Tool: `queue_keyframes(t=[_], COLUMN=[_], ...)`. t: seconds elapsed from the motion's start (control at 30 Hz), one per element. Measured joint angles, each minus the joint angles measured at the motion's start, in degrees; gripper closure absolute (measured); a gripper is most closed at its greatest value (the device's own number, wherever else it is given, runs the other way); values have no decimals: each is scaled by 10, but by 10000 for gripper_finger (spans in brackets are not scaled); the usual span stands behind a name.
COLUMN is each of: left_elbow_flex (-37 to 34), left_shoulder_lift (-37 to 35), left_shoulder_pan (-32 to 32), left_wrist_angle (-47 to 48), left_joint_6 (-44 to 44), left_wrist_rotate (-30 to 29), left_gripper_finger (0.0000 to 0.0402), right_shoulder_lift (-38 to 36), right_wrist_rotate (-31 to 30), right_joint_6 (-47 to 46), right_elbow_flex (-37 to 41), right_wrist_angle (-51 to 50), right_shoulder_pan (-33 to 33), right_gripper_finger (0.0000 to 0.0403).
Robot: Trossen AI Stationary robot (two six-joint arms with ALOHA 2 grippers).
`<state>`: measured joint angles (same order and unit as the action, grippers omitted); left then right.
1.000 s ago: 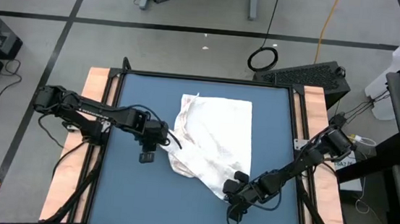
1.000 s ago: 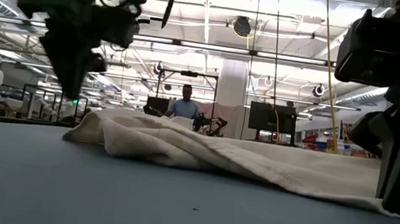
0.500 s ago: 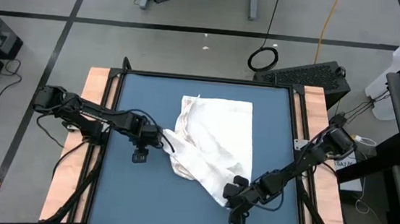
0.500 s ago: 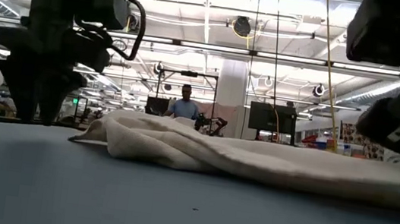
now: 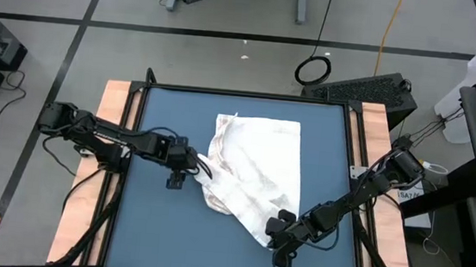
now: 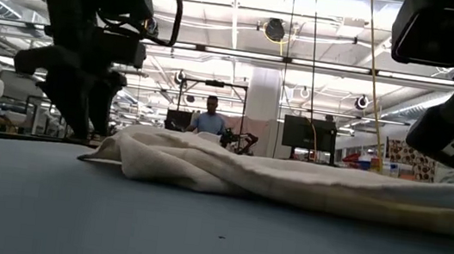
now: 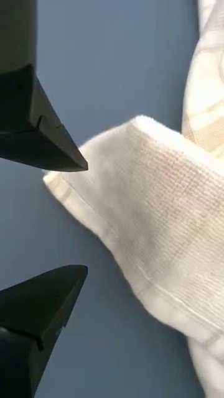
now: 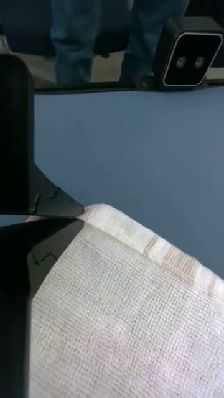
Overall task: Roll towel
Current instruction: Fold the white towel
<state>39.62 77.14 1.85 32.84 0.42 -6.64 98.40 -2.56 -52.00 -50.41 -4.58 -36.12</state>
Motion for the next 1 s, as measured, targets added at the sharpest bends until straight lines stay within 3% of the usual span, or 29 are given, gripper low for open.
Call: queue_keyframes(t=[0.27,0.63,0.8,1.0], left_elbow_flex=[-56,-74,-73,-65], left_shoulder_lift=[4,24,42,36], left_shoulder_pan=[-37,-91,-93,-93], left_wrist_angle=[-44,-104,-111,-98], left_joint_6=[64,68,74,55], left_wrist_rotate=[10,83,98,101], left_gripper_finger=[157,288,378,391], right_shoulder_lift=[-1,-1,-1,-1], right_wrist_rotate=[-1,-3,-1,-1], right_joint_6=[6,17,15,3], right_elbow_flex=[0,0,-1,-1], right_wrist_angle=[0,1,1,0], right_shoulder_pan=[0,1,1,1], right_gripper_finger=[403,403,402,402])
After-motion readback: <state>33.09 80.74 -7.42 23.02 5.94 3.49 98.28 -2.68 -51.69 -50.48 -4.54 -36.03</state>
